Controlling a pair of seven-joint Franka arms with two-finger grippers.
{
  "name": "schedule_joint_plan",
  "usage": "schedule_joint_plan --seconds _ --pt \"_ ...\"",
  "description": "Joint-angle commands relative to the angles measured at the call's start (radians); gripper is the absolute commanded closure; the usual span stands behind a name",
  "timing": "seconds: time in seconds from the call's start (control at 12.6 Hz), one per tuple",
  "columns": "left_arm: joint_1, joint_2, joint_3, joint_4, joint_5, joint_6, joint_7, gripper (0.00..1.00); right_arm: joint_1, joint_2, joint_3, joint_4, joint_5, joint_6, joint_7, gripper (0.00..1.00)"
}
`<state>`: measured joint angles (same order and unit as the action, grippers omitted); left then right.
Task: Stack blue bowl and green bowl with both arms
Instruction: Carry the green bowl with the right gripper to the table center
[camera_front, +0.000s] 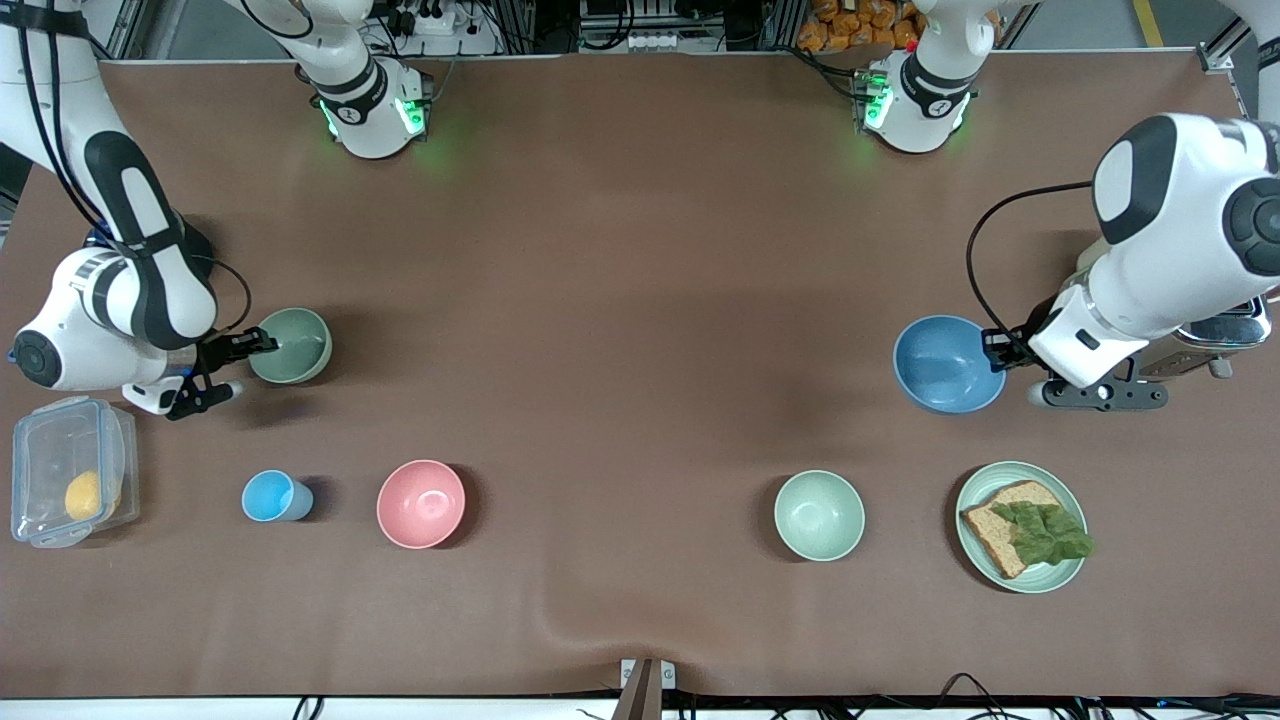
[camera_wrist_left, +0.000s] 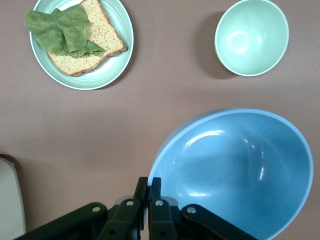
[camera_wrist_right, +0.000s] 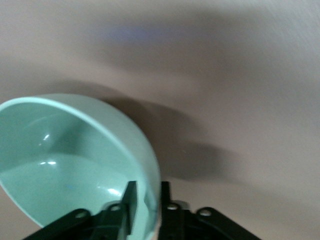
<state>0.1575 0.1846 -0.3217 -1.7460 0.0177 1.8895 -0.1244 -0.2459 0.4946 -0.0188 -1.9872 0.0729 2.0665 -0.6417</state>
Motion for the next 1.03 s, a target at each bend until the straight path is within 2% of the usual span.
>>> schedule_joint_plan --seconds 0.0,0.4,0.63,0.79,0.95 --pt "0.005 -0.004 -0.016 0.032 -0.002 -0.041 -0.018 1.00 0.034 -0.043 0.019 -0.001 0.019 -0.003 -0.015 1.00" --pt "0.008 -0.017 -0.033 0.046 -0.002 -0.049 -0.018 1.00 0.176 -0.071 0.020 0.047 0.085 -0.011 0.048 1.00" --pt "0.010 -0.040 -0.033 0.054 -0.002 -0.069 -0.017 1.00 0.379 -0.091 0.026 0.053 0.111 -0.002 0.396 1.00" --pt "0.010 -0.042 -0.033 0.065 -0.002 -0.079 -0.017 1.00 0.508 -0.074 0.025 0.118 0.197 -0.006 0.636 1.00" --pt "0.008 -0.042 -0.033 0.075 -0.004 -0.086 -0.018 1.00 0.649 0.002 0.025 0.209 0.220 0.012 0.929 1.00"
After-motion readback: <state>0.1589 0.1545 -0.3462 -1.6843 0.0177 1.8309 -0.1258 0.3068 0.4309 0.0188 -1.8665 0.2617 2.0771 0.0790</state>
